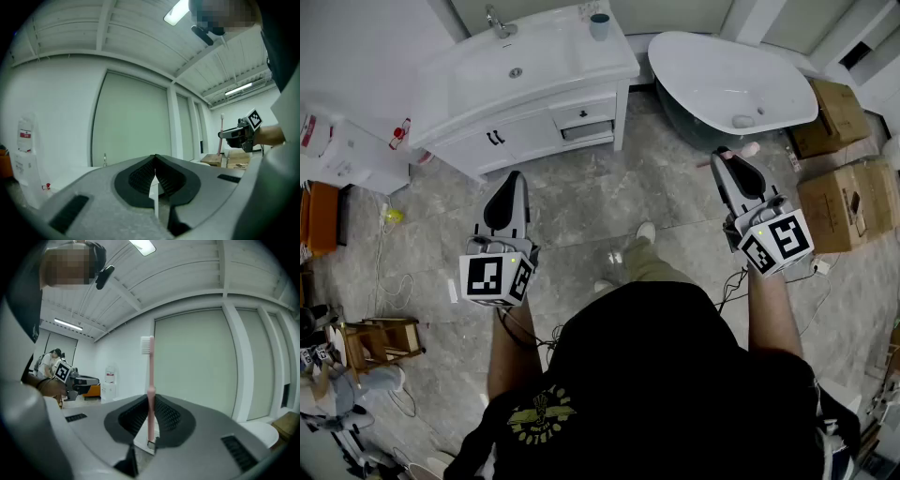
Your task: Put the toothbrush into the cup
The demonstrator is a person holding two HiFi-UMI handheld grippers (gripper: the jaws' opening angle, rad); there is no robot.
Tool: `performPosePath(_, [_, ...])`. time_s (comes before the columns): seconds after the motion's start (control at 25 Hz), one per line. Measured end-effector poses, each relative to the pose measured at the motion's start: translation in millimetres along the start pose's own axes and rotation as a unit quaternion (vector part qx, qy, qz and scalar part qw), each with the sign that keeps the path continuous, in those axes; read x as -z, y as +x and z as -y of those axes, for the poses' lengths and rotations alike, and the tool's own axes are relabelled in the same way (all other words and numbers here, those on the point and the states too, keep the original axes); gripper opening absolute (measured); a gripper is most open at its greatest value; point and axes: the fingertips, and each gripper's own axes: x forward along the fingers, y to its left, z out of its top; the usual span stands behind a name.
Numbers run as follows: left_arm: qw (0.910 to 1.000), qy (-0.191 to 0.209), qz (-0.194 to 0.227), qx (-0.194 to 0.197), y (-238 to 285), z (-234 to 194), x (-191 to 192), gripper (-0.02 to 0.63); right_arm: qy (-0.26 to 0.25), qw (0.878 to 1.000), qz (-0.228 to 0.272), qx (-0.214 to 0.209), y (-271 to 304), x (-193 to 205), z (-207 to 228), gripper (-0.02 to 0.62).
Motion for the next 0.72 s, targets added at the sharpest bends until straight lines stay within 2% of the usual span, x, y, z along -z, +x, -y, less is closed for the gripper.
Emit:
performPosePath(0.36, [0.9995,0.024,-0.012,0.017,45.0,-7.2,1.6,0.011,0.037,0.999,0.022,0.011,29.2,14.5,39.4,0.044])
performPosePath(0.72, [0.9997,0.011,-0.02,0.003,105.8,-33.5,16.9,0.011,0.045,0.999,0.002,0.005,81.7,24.5,83.7,0.044])
